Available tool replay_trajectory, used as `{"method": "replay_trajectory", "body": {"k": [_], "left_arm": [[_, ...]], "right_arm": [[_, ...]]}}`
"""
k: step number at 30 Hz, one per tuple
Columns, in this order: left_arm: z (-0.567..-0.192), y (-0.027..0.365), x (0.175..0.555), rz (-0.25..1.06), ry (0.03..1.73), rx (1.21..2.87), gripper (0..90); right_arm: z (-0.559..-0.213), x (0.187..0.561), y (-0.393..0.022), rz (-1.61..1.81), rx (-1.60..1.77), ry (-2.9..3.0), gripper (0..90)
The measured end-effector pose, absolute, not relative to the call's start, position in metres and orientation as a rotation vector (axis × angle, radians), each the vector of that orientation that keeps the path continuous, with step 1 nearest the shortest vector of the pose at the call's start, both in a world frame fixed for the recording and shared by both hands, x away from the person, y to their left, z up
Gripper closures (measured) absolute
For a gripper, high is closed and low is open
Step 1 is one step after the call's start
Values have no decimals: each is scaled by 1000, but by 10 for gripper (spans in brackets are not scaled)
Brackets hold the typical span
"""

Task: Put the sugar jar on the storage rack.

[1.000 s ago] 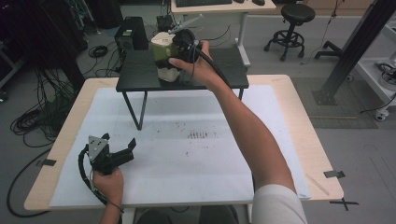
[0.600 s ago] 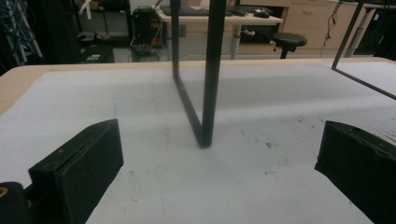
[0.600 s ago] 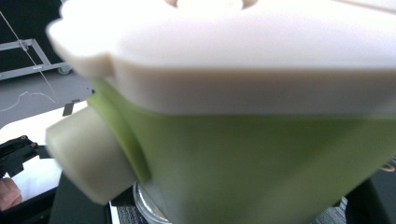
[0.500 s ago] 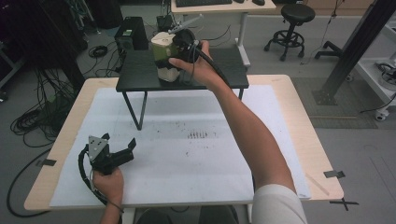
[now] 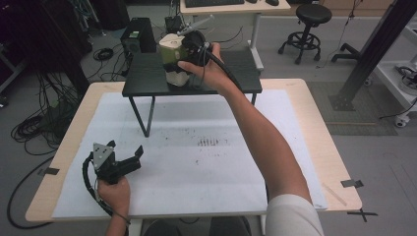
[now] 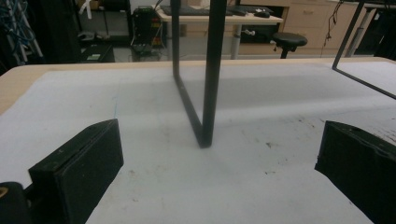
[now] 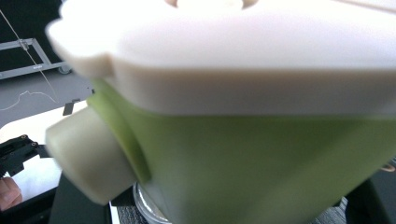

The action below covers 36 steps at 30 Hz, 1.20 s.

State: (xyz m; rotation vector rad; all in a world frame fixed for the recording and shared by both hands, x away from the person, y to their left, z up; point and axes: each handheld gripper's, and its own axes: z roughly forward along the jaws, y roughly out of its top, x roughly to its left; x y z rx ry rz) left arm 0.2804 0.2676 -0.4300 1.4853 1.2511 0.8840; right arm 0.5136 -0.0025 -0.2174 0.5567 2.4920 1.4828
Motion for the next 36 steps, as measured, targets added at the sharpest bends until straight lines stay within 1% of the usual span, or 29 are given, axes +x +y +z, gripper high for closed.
{"method": "replay_trajectory", "body": {"k": [36], "left_arm": [[-430,268,280,888,1252,1480,7]], "right_arm": [[-217,514,-3,1483,550,2497,294]]}}
